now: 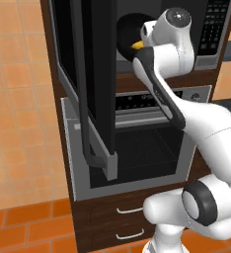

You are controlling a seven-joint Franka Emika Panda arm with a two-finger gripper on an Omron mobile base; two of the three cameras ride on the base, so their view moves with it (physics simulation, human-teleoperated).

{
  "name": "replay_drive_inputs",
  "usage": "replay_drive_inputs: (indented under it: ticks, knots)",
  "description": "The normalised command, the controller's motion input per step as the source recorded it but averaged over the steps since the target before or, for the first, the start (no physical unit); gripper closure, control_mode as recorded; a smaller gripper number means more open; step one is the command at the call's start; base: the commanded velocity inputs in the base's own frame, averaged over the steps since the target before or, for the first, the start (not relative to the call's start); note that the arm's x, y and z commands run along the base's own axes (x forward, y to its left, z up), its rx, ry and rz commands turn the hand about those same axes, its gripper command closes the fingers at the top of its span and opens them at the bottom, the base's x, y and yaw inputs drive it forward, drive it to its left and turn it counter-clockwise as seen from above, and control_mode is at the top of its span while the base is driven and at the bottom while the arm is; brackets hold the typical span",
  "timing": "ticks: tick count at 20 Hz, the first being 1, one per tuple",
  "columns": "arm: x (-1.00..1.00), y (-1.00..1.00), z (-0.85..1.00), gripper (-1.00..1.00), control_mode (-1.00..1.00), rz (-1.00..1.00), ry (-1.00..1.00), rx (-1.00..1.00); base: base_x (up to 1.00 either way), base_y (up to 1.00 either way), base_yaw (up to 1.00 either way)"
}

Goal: Pick the corn from the sink and place it in the bowl. Then pick the bowl and place it in the microwave. Then close the microwave door and press the start button.

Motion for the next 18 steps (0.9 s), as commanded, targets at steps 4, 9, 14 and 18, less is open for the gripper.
replay_drive_inputs:
  ticks: [4,9,14,18]
  knots:
    - [1.00,0.00,0.03,1.00,-1.00,0.00,0.07,-0.05,0.00,0.00,0.00]
    - [1.00,0.00,0.00,1.00,-1.00,0.00,0.25,-0.04,0.00,0.00,0.00]
    - [0.91,0.00,-0.01,1.00,-1.00,0.00,0.09,-0.05,0.00,0.00,0.00]
    - [0.52,0.00,-0.12,1.00,-1.00,0.01,-0.01,-0.10,0.00,0.00,0.00]
